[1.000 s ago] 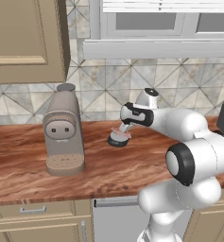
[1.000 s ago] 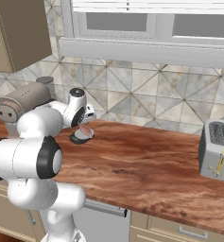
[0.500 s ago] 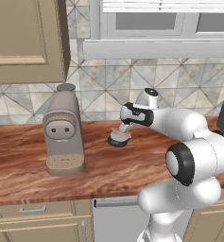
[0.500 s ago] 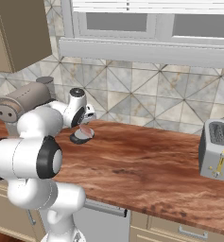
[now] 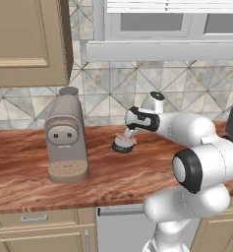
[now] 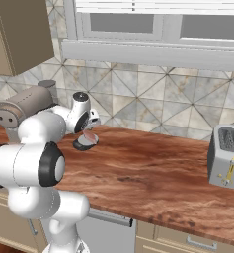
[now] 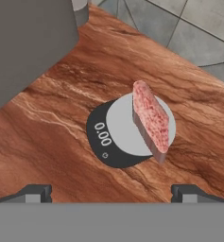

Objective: Take the steak from the fridge and place it on the digital scale on the counter by the fridge. Wait a few seconds for a reading, then move it to the plate on the dining counter.

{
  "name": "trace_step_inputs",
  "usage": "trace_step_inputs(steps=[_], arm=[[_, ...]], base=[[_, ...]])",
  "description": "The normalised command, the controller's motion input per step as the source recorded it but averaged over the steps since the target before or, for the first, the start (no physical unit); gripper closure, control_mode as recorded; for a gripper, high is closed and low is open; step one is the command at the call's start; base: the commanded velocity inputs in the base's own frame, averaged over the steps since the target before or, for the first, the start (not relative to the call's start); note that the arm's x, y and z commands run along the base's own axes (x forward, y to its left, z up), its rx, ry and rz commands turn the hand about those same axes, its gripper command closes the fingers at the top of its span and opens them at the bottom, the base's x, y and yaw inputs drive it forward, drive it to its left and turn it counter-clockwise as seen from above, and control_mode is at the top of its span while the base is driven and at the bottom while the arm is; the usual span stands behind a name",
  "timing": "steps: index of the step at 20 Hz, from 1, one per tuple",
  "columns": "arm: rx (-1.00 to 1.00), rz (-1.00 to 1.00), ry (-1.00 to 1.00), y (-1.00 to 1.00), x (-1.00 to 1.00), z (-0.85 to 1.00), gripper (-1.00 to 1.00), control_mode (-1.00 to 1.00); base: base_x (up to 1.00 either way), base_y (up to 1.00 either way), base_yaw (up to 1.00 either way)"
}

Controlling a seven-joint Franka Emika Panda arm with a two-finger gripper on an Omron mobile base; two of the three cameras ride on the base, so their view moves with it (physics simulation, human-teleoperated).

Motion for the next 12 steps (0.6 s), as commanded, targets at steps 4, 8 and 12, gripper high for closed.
trace_step_inputs(steps=[4, 8, 12], arm=[[0.00, 0.00, 0.00, 0.00, 0.00, 0.00, -1.00, -1.00], [0.00, 0.00, 0.00, 0.00, 0.00, 0.00, -1.00, -1.00], [0.00, 0.00, 0.00, 0.00, 0.00, 0.00, -1.00, -1.00]], base=[[0.00, 0.00, 0.00], [0.00, 0.00, 0.00], [0.00, 0.00, 0.00]])
